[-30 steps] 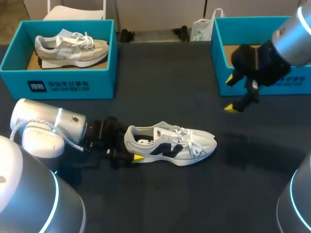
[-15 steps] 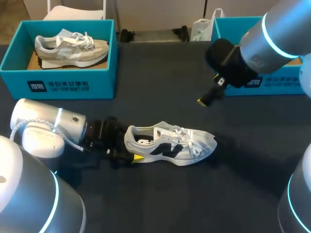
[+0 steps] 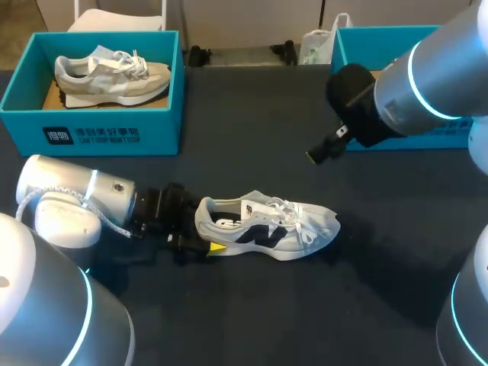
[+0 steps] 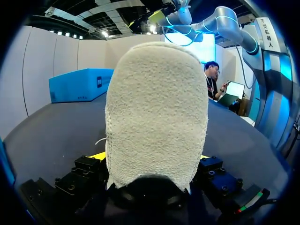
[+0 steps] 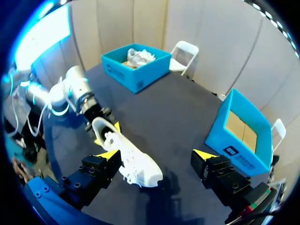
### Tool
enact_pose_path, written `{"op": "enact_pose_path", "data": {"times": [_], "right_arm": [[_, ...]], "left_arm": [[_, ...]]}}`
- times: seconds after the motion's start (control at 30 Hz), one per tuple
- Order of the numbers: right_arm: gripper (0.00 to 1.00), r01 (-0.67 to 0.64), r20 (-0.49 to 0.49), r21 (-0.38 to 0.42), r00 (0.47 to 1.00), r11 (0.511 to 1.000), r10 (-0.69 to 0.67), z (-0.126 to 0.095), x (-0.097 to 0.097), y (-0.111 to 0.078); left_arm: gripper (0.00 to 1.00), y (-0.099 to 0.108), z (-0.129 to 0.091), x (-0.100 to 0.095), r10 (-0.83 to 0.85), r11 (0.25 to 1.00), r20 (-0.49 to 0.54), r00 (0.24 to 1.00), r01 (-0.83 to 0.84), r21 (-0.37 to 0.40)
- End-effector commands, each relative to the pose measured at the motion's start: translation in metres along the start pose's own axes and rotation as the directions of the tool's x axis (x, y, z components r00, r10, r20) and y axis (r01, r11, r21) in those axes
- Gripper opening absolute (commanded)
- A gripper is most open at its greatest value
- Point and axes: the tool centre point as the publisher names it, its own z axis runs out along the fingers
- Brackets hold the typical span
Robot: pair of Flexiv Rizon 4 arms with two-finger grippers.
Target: Take the shoe out of the shoebox, open the shoe tongue, remove and reinsert the insole, then place the shoe into the shoebox
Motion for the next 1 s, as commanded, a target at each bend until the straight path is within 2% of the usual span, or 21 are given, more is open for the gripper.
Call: {"op": "enact_pose_path", "data": {"times": [0.03,0.23,0.37,0.53,0.8,0.9,0.93,1.0], "right_arm": [[1.0,-0.259,0.152,0.021,0.956,0.966,0.253,0.005,0.014,0.02],[1.0,-0.403,0.205,0.07,0.901,0.912,0.382,0.012,0.028,0.033],[1.0,-0.494,0.269,0.015,0.84,0.87,0.472,0.018,0.038,0.037],[1.0,-0.589,0.337,-0.016,0.758,0.808,0.559,0.032,0.062,0.046],[1.0,-0.662,0.389,-0.065,0.672,0.747,0.63,0.052,0.1,0.063],[1.0,-0.678,0.378,-0.071,0.66,0.731,0.649,0.056,0.112,0.065],[1.0,-0.662,0.372,-0.064,0.679,0.747,0.633,0.057,0.115,0.066],[1.0,-0.662,0.372,-0.064,0.679,0.747,0.633,0.057,0.115,0.066]], "left_arm": [[0.0,0.003,0.002,-0.005,0.0,1.0,0.0,1.0,0.0,-0.003],[0.0,0.003,0.002,-0.005,0.0,1.0,0.0,1.0,0.0,-0.003],[0.0,0.003,0.002,-0.005,0.0,1.0,0.0,1.0,0.0,-0.003],[0.0,0.003,0.002,-0.005,0.0,1.0,0.0,1.0,0.0,-0.003],[0.0,0.003,0.002,-0.005,0.0,1.0,0.0,1.0,0.0,-0.003],[0.0,0.003,0.002,-0.005,0.0,1.0,0.0,1.0,0.0,-0.003],[0.0,0.003,0.002,-0.005,0.0,1.0,0.0,1.0,0.0,-0.003],[0.0,0.003,0.002,-0.005,0.0,1.0,0.0,1.0,0.0,-0.003]]}}
